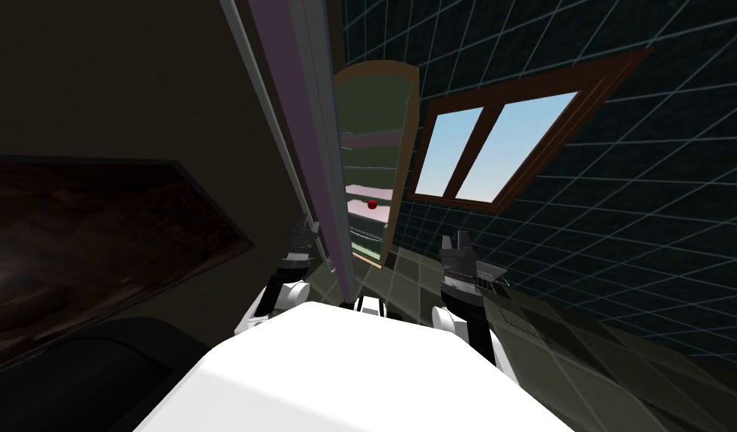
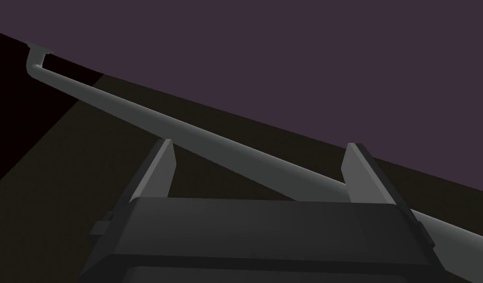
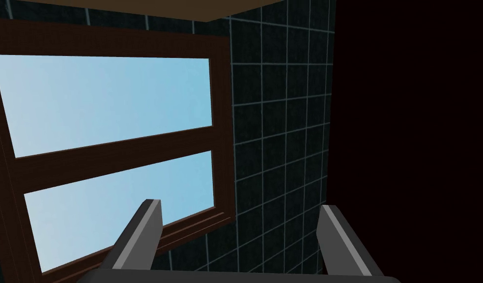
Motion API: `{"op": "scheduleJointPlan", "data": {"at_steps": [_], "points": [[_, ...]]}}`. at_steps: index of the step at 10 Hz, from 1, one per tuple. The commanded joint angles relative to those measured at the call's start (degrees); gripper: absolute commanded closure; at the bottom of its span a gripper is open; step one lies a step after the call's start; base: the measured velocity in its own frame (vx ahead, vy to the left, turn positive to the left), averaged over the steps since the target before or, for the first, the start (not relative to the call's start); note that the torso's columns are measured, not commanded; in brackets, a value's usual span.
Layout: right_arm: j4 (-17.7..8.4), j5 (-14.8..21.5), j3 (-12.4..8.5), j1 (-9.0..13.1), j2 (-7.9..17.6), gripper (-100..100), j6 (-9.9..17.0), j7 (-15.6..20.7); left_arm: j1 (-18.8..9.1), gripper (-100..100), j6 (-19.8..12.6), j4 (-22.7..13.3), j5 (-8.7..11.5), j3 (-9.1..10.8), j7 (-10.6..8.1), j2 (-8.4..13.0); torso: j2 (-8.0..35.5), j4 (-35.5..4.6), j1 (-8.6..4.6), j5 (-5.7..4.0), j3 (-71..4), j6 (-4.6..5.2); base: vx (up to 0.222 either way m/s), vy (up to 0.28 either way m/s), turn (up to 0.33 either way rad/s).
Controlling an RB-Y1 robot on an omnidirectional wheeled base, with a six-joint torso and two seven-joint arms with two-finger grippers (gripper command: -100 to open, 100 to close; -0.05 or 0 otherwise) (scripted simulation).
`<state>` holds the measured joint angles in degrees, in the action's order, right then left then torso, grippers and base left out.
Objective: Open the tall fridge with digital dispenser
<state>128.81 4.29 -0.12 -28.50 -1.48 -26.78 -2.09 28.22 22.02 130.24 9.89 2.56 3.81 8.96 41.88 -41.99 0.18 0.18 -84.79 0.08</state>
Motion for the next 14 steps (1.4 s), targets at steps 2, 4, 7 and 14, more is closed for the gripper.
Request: {"op": "scheduleJointPlan", "data": {"at_steps": [2,4,7,14], "points": [[0.00,0.00,0.00,0.00,0.00,0,0.00,0.00,-0.21,-100,-0.94,-4.54,1.62,0.85,-1.03,0.23,-0.17,0.12,0.30,0.15,-0.08,-0.05,0.010,-0.057,0.099],[0.00,0.00,0.00,0.00,0.00,0,0.00,0.00,-0.37,-100,-1.31,-6.23,2.45,1.41,-1.59,0.38,-0.13,0.08,0.10,0.07,-0.06,-0.01,0.031,-0.067,0.107],[0.00,0.00,0.00,0.00,0.00,0,0.00,0.00,-0.62,-100,-1.90,-8.90,3.80,2.32,-2.47,0.65,-0.49,0.33,0.31,0.25,-0.26,0.05,0.027,-0.064,0.095],[0.00,0.00,-0.01,-0.01,0.01,0,0.00,0.00,-1.17,-100,-3.41,-15.58,7.51,4.80,-4.87,-1.26,-0.38,0.23,0.28,0.22,-0.21,-0.01,0.023,-0.067,0.107]]}}
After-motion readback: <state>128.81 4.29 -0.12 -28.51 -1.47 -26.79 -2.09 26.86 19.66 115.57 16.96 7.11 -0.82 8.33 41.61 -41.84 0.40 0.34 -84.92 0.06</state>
